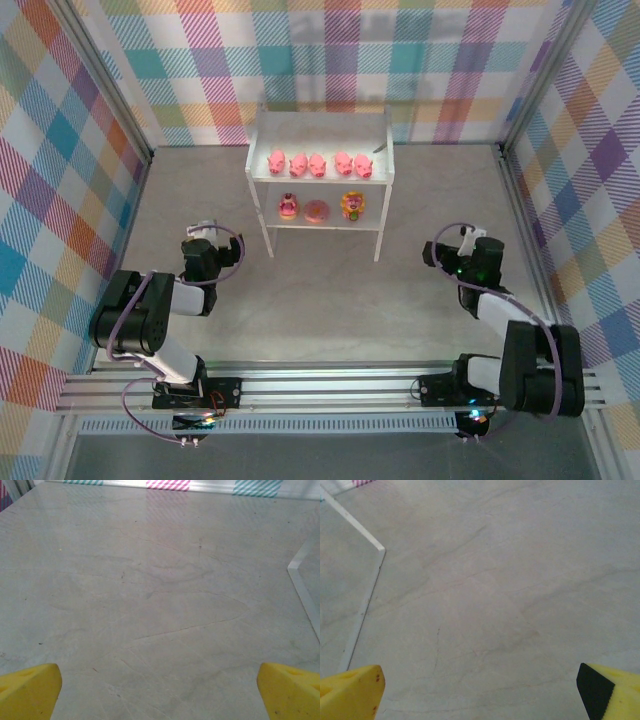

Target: Place and organize the plastic toys onto the shelf

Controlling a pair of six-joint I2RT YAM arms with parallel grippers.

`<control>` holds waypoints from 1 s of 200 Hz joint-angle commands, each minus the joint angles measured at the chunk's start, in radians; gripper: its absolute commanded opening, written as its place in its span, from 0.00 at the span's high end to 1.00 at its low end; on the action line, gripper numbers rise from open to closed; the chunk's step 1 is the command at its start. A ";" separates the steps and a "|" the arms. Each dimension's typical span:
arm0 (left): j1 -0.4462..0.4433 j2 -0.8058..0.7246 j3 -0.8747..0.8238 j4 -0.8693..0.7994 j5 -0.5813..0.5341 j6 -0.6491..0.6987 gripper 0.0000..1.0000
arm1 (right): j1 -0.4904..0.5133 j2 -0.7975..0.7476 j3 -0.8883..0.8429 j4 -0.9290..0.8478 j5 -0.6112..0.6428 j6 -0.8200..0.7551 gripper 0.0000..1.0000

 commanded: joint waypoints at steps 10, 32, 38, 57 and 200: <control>-0.005 -0.001 -0.013 0.056 0.021 0.017 0.00 | 0.059 0.079 -0.024 0.362 0.105 -0.108 0.01; -0.005 -0.001 -0.014 0.057 0.020 0.020 0.00 | 0.085 0.127 -0.007 0.382 0.113 -0.129 0.01; -0.005 -0.001 -0.011 0.054 0.018 0.018 0.00 | 0.093 0.150 -0.008 0.400 0.114 -0.142 0.01; -0.005 -0.001 -0.002 0.035 0.004 0.012 0.00 | 0.137 0.271 -0.008 0.506 0.152 -0.186 0.01; 0.000 0.003 0.060 -0.079 0.062 0.031 0.00 | 0.092 0.283 0.067 0.377 0.141 -0.126 0.01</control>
